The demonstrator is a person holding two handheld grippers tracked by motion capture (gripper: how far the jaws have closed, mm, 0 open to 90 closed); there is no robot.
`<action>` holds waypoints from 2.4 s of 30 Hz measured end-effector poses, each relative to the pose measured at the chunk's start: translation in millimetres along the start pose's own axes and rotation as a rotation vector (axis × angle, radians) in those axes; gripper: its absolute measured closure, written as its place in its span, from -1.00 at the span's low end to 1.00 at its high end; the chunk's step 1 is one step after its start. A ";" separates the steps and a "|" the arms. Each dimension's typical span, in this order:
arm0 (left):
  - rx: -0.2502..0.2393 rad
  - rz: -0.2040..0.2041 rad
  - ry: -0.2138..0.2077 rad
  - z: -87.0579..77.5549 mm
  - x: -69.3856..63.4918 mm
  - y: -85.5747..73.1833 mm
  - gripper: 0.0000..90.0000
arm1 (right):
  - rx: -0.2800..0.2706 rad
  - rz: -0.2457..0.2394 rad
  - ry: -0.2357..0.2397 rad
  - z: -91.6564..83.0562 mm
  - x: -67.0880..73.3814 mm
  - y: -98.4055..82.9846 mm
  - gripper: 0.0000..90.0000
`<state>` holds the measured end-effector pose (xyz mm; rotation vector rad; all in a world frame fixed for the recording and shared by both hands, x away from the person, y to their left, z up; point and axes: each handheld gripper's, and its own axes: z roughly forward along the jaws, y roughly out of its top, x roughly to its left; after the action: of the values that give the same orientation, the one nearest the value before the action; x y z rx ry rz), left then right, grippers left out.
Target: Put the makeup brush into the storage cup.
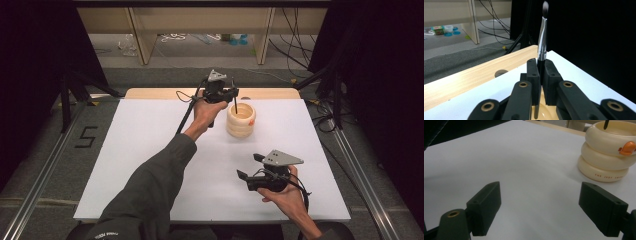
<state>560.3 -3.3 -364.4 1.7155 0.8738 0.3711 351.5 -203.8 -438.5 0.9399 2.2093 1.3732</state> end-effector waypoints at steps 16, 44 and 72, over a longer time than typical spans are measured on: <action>0.029 -0.020 0.010 8.0 2.9 -11.1 0.88 | -0.002 0.000 0.001 -0.1 -0.1 0.3 -0.58; 0.047 -0.045 0.005 -12.2 13.9 -17.4 -0.20 | -0.017 0.010 -0.002 -2.9 -0.2 2.0 -0.58; -0.001 -0.024 -0.064 -83.2 11.1 -21.5 -0.38 | -0.073 0.038 -0.017 -6.5 -3.3 4.2 -0.61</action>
<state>506.7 64.5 -358.8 1.7051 0.8468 0.2985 351.2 -209.0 -431.9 0.9687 2.1237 1.4479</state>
